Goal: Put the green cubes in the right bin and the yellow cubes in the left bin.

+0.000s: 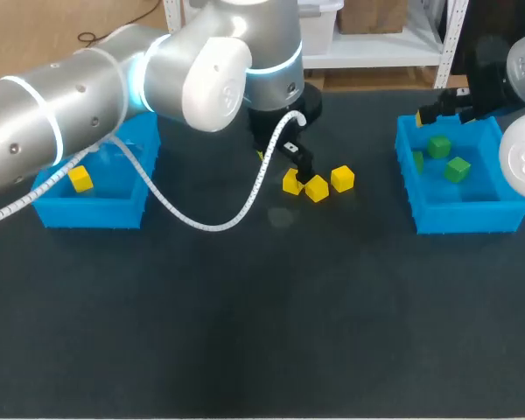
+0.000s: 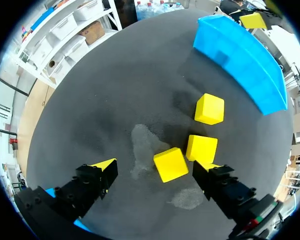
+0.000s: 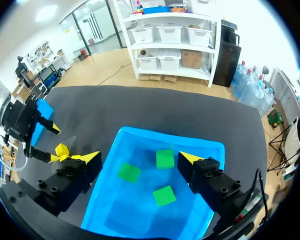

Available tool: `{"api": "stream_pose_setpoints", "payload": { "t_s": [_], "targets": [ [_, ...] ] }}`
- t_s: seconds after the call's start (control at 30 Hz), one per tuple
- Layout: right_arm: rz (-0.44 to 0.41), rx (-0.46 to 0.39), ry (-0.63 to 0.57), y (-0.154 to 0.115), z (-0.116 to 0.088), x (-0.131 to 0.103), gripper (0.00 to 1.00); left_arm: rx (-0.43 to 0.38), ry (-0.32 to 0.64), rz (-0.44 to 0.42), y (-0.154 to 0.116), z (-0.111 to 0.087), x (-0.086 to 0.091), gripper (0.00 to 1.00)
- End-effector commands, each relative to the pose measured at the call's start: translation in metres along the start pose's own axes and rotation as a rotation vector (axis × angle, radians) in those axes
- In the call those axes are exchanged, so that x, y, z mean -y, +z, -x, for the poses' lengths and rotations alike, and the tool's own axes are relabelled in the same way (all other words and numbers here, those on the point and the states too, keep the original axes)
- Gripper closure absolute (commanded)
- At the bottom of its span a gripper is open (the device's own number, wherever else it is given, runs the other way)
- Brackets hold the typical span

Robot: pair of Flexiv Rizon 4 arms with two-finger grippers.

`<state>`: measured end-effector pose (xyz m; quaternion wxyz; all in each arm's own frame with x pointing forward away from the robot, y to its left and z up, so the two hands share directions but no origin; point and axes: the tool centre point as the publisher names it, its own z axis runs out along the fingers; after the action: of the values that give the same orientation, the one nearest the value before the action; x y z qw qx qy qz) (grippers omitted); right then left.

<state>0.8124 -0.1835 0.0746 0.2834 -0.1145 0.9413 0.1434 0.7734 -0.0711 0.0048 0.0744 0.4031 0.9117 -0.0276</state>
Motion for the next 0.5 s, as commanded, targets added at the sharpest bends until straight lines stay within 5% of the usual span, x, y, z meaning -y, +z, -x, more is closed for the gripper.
{"api": "stream_pose_setpoints", "payload": {
  "t_s": [0.03,0.2,0.23,0.27,0.3,0.5],
  "targets": [
    [-0.003,0.001,0.0,-0.0012,-0.0008,-0.0004,0.0,-0.018,-0.008,0.005,0.0102,0.0043,-0.0033,0.0],
    [-0.003,0.001,0.0,-0.0012,-0.0008,-0.0004,0.0,-0.025,-0.013,0.02,0.0151,0.0047,-0.0053,0.0],
    [-0.003,0.001,0.0,-0.0012,-0.0008,-0.0004,0.0,-0.02,-0.021,0.023,0.0153,0.0049,-0.0054,0.51],
    [-0.003,0.001,0.0,-0.0012,-0.0008,-0.0004,0.0,-0.01,-0.027,0.026,0.0155,0.0052,-0.0057,0.84],
    [-0.003,0.001,0.0,-0.0012,-0.0008,-0.0004,0.0,-0.012,-0.028,0.024,0.0153,0.0054,-0.0058,1.0],
    [-0.003,0.001,0.0,-0.0012,-0.0008,-0.0004,0.0,-0.012,-0.043,0.019,0.0092,0.0042,-0.0039,1.0]
  ]
}}
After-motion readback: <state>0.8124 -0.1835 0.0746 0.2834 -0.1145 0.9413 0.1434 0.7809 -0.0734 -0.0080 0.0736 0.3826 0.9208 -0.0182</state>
